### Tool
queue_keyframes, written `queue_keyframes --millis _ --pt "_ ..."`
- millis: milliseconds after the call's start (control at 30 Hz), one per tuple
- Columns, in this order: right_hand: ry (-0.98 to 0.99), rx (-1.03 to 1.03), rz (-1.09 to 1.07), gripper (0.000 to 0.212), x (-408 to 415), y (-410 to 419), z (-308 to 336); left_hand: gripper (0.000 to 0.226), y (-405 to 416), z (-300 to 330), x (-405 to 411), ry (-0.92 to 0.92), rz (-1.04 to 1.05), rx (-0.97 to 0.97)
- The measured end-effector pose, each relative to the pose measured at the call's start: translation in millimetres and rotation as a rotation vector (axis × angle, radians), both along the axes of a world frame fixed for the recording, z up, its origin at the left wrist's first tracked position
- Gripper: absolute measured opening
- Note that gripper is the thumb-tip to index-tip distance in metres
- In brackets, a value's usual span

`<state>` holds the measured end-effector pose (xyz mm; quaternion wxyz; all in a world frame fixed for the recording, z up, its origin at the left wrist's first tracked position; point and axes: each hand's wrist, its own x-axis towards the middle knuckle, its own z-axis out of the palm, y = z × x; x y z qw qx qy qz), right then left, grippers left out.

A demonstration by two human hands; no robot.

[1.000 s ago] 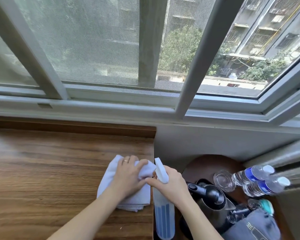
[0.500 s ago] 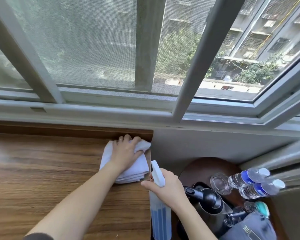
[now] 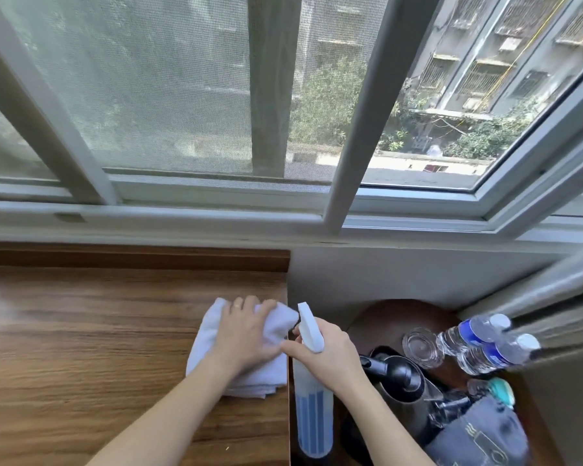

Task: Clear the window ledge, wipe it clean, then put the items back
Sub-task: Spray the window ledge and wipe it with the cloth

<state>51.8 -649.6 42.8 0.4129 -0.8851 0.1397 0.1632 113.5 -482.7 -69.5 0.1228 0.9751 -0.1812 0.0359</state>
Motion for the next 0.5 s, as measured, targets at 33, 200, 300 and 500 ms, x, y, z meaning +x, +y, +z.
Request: queue_keyframes --millis 33,200,300,500 --pt "-0.002 0.001 -0.007 0.034 -0.8 0.0 0.8 0.067 0.5 -1.6 -10.2 -0.002 -0.009 -0.020" --pt "-0.012 0.027 -0.041 0.036 -8.3 -1.4 3.9 0.074 2.6 -0.9 -27.8 0.030 0.005 -0.039" --pt "-0.029 0.065 -0.063 0.040 -10.8 -3.8 5.5 0.077 -0.2 4.0 -23.8 0.065 0.017 -0.026" --pt "-0.044 0.095 -0.062 0.036 -17.4 -11.2 11.6 0.078 -0.6 6.5 -24.5 0.155 0.034 0.043"
